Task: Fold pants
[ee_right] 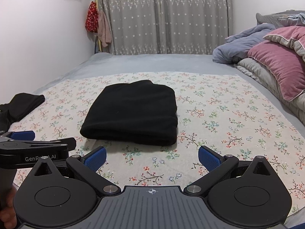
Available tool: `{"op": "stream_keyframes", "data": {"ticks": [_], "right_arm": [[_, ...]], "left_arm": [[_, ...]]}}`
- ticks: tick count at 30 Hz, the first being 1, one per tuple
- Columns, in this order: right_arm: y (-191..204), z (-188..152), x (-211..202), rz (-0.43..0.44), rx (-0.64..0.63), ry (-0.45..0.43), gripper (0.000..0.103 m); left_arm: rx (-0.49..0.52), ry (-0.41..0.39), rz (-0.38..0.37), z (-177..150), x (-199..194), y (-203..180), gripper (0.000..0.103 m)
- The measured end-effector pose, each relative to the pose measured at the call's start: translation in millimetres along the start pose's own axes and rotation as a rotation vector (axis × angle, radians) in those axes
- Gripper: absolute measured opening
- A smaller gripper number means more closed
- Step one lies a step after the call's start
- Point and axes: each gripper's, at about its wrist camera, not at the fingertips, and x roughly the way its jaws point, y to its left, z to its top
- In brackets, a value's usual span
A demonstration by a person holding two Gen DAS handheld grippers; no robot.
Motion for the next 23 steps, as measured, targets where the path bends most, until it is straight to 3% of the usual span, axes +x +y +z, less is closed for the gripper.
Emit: {"op": "stream_keyframes", "data": {"ticks": [11,23], "right_arm": [[1.2,-0.8,0.0,0.002,-0.004,0.003,0.103],[3.3,-2.2,0.6,0.006,-0.012,0.01,0.103]], "left_arm": [[-0.019,0.011,-0.037,-1.1,0.1,-2.0,0.103],[0.005,-0.001,-0.025,-1.7,-0.3,-6.3,0.103]]}}
